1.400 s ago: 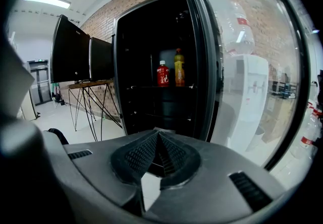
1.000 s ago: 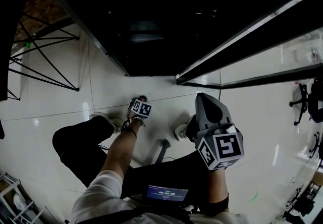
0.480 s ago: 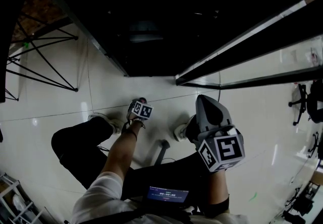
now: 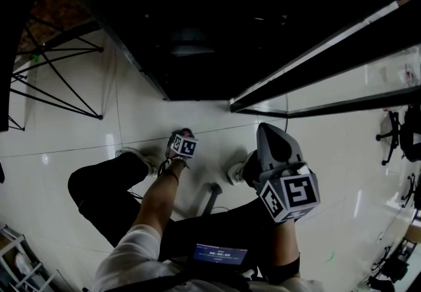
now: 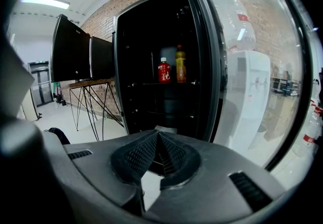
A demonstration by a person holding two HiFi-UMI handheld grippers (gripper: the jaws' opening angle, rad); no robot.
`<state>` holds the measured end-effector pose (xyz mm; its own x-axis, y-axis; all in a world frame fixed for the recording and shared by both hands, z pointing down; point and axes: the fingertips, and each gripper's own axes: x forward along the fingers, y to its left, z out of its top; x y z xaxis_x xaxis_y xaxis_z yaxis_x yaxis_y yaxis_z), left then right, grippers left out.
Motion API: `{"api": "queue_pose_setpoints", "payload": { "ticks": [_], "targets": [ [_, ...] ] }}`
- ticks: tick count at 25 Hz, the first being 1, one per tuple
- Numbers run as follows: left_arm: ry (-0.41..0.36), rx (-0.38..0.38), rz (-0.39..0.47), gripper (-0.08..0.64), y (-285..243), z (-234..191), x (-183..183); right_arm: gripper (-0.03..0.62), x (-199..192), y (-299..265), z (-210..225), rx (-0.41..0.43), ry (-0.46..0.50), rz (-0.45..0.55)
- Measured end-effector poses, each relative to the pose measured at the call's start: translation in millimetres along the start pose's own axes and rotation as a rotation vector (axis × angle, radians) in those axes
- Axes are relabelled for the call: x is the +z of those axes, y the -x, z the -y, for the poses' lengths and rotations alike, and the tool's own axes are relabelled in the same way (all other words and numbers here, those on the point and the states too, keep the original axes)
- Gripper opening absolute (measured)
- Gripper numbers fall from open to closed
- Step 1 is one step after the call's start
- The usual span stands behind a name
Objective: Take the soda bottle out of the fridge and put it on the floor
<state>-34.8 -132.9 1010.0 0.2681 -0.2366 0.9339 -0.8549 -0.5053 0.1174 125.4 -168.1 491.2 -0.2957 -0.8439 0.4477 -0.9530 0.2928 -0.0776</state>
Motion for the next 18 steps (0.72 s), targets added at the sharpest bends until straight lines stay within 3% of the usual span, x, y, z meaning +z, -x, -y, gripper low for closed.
{"api": "queue_pose_setpoints", "payload": {
  "ticks": [6, 13, 16, 18],
  "targets": [
    [0.038, -0.008, 0.087, 0.244, 18.5, 2.5, 3.6, 0.018, 0.9, -2.3, -3.0, 0.007, 0.012, 0.003],
    [0.109, 0.017, 0.193, 0.226, 85.9, -2.1, 18.1, 0.018, -2.9, -2.4, -8.7, 0.022, 0.008, -0.004],
    [0.122, 0.04, 0.237, 0.15, 127.1, -3.2, 25.6, 0.018, -4.6, -2.8, -11.6, 0.033, -0.012, -0.007],
    [0.128, 0.065, 0.296, 0.003, 157.8, -9.4, 36.0, 0.018, -5.8, -3.5, -14.6, 0.036, -0.014, -0.012]
  ]
}}
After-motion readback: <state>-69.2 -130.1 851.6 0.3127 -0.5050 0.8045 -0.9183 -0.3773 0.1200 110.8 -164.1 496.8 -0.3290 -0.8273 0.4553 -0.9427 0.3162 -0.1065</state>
